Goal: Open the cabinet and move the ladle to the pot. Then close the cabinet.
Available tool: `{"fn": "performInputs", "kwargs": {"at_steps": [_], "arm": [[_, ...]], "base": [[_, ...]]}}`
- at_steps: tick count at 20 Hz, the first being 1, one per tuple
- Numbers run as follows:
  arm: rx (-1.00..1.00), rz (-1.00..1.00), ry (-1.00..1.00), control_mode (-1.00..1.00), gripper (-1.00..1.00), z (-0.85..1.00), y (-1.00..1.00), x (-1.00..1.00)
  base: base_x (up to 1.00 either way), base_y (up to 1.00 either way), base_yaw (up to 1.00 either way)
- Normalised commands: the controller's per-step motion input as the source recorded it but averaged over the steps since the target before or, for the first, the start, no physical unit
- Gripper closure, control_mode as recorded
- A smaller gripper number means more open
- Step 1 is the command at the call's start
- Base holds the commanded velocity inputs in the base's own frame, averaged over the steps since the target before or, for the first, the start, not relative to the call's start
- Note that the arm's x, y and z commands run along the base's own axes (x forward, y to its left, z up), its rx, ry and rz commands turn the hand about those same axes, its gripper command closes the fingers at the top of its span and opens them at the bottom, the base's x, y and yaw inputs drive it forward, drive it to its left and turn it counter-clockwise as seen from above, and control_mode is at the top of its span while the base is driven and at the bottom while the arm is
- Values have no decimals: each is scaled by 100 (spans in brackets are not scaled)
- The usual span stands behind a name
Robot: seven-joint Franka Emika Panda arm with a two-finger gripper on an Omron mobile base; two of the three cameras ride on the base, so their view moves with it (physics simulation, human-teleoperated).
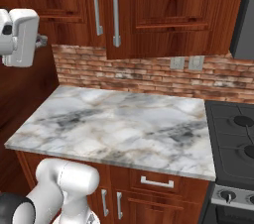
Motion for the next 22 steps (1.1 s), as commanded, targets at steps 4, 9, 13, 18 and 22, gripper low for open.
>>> {"fn": "performInputs", "kwargs": {"at_steps": [4, 9, 13, 18, 22], "arm": [[-1, -5, 0, -100, 100, 0, -36, 30], [-2, -4, 0, -100, 100, 0, -30, 30], [-2, -1, 0, -100, 100, 0, -11, 43], [-2, 0, 0, -100, 100, 0, -17, 41], [-1, 0, 0, -100, 100, 0, -26, 28]], "base": [[0, 0, 0], [0, 0, 0], [0, 0, 0], [0, 0, 0], [0, 0, 0]]}}
